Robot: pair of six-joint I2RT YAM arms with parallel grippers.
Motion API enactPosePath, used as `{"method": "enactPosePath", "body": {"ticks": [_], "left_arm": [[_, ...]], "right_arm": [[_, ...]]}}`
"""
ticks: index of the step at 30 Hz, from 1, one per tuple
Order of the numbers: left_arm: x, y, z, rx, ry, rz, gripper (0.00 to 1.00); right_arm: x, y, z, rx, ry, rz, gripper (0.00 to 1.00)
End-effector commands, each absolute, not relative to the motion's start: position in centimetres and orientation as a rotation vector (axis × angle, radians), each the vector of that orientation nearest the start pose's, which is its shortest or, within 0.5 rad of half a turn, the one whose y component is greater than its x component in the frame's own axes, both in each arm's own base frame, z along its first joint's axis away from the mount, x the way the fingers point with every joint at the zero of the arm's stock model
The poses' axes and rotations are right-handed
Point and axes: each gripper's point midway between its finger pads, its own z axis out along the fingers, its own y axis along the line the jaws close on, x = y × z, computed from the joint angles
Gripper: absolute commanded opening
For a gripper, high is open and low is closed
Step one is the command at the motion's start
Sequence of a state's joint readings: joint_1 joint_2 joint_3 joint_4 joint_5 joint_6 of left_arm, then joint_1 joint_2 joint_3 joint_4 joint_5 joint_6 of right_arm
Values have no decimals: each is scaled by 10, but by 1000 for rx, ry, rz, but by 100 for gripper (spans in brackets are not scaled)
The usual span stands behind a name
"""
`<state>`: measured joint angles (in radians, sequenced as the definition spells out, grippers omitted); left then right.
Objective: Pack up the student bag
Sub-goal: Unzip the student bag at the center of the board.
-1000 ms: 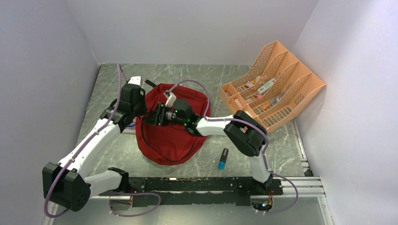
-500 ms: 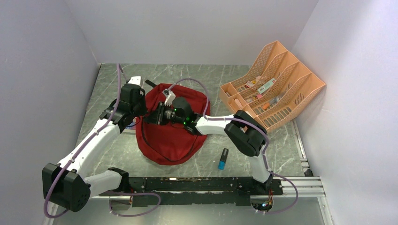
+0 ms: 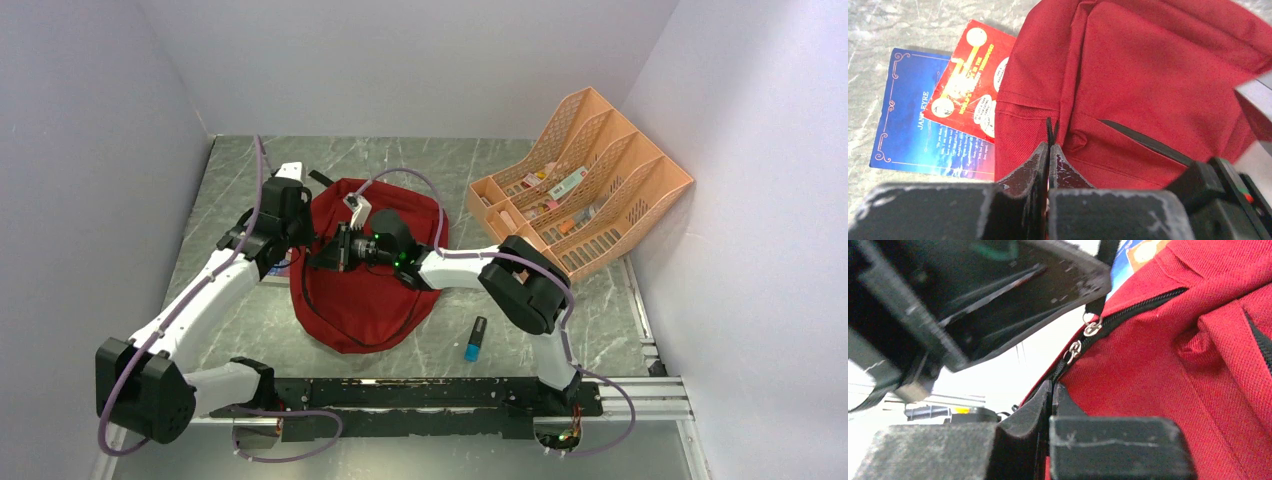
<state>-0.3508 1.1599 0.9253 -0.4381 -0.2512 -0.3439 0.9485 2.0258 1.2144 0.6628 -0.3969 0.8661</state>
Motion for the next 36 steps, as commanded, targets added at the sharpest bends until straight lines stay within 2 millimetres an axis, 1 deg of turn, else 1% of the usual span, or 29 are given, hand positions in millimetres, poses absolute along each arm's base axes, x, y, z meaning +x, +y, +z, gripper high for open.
{"method": "enactPosePath", "body": {"ticks": [1,5,8,12,16,20,21,22,23,24,26,29,30,32,34,35,36], "left_arm": [[349,-87,178,-157,2169,-97,5],[364,-87,173,-162,2179,-92,5],[373,-87,171,-168,2185,-87,5],[381,-85,166,-178,2193,-81,5],[390,-76,164,-205,2196,-57,5],[406,-64,162,-244,2194,-61,5],[410,-61,161,-252,2196,-61,5],[416,-59,163,-259,2192,-64,5],[421,-57,160,-262,2196,-61,5],[426,-56,163,-264,2188,-62,5],[437,-54,158,-264,2198,-57,5],[452,-53,153,-262,2213,-64,5],[456,-54,152,-256,2221,-79,5],[460,-60,148,-239,2245,-113,5],[458,-67,147,-223,2268,-158,15],[455,-69,148,-224,2272,-177,28],[450,-70,150,-229,2273,-195,38]], "right_arm": [[222,510,176,-574,1891,1644,0],[206,501,180,-621,1867,1669,0],[192,499,181,-656,1863,1695,0],[171,499,178,-704,1870,1722,0],[149,495,173,-757,1878,1722,0],[130,484,163,-795,1910,1677,0],[126,480,163,-800,1909,1667,0],[122,477,160,-806,1918,1654,0],[118,473,158,-810,1926,1642,0],[115,469,155,-811,1935,1631,0],[109,460,149,-809,1956,1610,0],[104,447,136,-796,1992,1576,0],[103,441,129,-791,2010,1558,0],[105,436,122,-773,2026,1526,0],[109,434,117,-759,2033,1494,0],[111,434,116,-746,2036,1481,0],[113,434,115,-731,2037,1479,0]]}}
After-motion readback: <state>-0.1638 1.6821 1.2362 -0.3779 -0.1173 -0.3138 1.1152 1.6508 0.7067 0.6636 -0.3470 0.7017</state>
